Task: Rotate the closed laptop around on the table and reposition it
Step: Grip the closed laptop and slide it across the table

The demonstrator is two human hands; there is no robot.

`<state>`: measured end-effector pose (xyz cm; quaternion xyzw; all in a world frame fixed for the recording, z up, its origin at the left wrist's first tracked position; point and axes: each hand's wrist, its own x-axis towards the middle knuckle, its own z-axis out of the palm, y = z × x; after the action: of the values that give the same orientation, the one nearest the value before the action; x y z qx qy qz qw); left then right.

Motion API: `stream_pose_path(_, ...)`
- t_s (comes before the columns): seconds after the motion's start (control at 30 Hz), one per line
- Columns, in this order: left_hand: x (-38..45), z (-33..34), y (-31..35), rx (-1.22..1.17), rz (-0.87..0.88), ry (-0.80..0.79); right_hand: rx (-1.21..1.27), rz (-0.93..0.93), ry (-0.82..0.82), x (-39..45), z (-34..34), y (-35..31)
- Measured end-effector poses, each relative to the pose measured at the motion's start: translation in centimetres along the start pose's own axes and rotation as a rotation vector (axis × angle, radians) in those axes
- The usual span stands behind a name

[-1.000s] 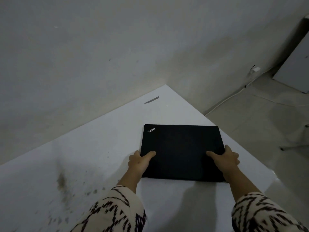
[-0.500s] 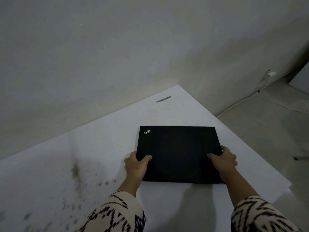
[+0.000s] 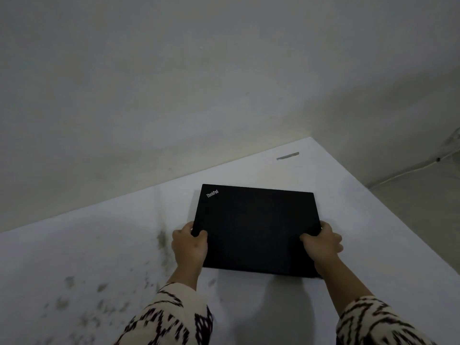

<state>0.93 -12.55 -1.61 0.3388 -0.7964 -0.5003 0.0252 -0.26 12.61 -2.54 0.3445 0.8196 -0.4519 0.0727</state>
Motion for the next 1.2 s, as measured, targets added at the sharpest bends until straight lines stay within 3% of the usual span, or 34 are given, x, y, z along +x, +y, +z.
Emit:
stream_pose_path(0.3,2.1,-8.6,-4.9,0.017,-0.143,0.19,-0.055,-0.129,-0.173,-4.5,7.6,-5.0)
stream_pose_path(0.67,3.5,-16.0,-11.2,0.04,-0.258,0.356,-0.006,-0.112,-0.361,-9.8,16.1,-6.6)
stream_pose_path(1.2,4.3,-17.1,-14.1,0.05,-0.321,0.381,-0.093,-0.131,-0.374,-11.2,18.7,-7.4)
